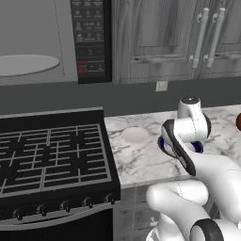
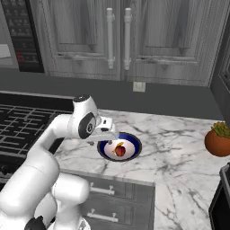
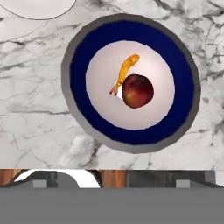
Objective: Remove the apple from the bowl and place it on the small plate. Then place the bowl with only the shrimp in the microwave, close the door, and press the start button to microwave the shrimp.
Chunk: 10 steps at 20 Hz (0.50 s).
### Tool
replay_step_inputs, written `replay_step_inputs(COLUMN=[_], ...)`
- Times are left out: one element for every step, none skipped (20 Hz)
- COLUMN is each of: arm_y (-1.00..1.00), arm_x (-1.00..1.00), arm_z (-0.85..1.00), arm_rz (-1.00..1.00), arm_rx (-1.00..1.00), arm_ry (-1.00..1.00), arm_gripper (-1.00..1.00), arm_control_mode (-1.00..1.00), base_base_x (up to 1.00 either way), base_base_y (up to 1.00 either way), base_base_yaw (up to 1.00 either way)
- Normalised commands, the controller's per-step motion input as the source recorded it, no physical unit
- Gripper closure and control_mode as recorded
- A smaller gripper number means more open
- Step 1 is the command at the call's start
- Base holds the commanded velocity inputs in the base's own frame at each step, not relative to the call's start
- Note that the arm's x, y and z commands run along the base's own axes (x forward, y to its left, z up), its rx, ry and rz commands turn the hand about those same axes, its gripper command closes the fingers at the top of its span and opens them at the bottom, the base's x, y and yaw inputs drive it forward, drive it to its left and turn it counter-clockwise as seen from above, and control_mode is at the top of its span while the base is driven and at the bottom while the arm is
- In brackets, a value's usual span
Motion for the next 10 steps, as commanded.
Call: replay_step_inputs(arm_y=[-0.38, -0.42, -0.54, -0.54, -0.65, -0.64, -0.44, -0.33, -0.3, -0.26], arm_x=[0.0, 0.0, 0.02, 0.26, 0.31, 0.41, 0.51, 0.59, 0.51, 0.47], arm_z=[-0.23, -0.12, -0.14, -0.07, -0.13, -0.18, -0.26, -0.26, -0.25, -0.19], arm_rz=[0.0, 0.0, 0.0, 0.02, 0.04, 0.04, 0.02, 0.0, 0.0, 0.0], arm_rx=[0.03, 0.05, 0.11, 0.14, 0.16, 0.18, 0.12, 0.1, 0.1, 0.1], arm_ry=[-0.05, -0.02, -0.01, -0.01, -0.04, -0.02, 0.0, 0.0, 0.0, 0.0], arm_gripper=[-1.0, -1.0, -1.0, -1.0, -1.0, -1.0, -1.0, -1.0, -1.0, -1.0], arm_control_mode=[-1.0, -1.0, -1.0, -1.0, -1.0, -1.0, -1.0, -1.0, -1.0, -1.0], base_base_x=[0.0, 0.0, 0.0, 0.0, 0.0, 0.0, 0.0, 0.0, 0.0, 0.0], base_base_y=[0.0, 0.0, 0.0, 0.0, 0.0, 0.0, 0.0, 0.0, 0.0, 0.0], base_base_yaw=[0.0, 0.0, 0.0, 0.0, 0.0, 0.0, 0.0, 0.0, 0.0, 0.0])
